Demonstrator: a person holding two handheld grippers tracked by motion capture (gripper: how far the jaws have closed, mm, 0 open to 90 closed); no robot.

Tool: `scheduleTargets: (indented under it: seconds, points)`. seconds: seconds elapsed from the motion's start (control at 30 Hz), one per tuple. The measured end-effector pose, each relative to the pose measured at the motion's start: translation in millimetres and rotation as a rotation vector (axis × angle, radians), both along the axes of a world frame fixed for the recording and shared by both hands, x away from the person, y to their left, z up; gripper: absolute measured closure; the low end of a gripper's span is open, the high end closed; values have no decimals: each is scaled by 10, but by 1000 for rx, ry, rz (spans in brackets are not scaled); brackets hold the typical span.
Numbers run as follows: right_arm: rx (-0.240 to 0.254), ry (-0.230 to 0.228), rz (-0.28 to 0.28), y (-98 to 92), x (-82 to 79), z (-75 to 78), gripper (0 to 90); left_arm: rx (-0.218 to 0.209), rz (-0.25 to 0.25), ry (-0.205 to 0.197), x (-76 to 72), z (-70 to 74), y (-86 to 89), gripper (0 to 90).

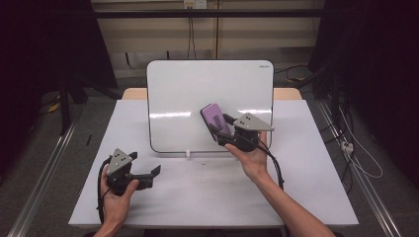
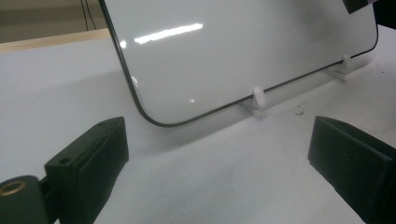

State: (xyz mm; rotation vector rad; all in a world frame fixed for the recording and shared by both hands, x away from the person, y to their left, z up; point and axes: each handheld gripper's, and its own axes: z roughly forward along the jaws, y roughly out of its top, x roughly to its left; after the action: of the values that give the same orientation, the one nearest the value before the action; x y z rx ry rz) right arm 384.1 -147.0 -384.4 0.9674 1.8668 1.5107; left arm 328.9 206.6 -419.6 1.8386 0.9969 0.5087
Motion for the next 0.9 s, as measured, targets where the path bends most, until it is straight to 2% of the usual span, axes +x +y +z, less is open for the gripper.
scheduleTargets:
  seconds: [0.13,0.23,0.27,0.33,0.43,0.5,0.53,0.63,0.73,0.8,0.9]
  points:
    - [10,2,20,9,-39,-35,426,-26,9,-1,19,13,-25,57]
    - [27,-4,37,21,-66,-58,426,-92,10,17,40,30,-53,56]
    - [33,-3,44,28,-76,-72,426,-96,8,17,46,39,-71,55]
    - [35,8,61,52,-104,-110,426,-111,12,2,47,62,-121,58]
    - [46,20,80,92,-164,-173,426,-144,-10,-13,33,103,-193,64]
    - [48,13,89,113,-204,-201,426,-190,-19,-25,29,124,-247,88]
    - [66,16,92,121,-221,-211,426,-214,-26,-31,30,131,-279,102]
    - [89,23,101,143,-248,-220,426,-262,-29,-45,45,152,-374,119]
    - [107,23,106,164,-267,-221,426,-318,-36,-29,108,172,-441,123]
    - [111,29,113,179,-276,-230,426,-347,-34,2,162,179,-482,124]
    - [107,32,123,199,-291,-249,426,-366,-20,-3,212,198,-547,135]
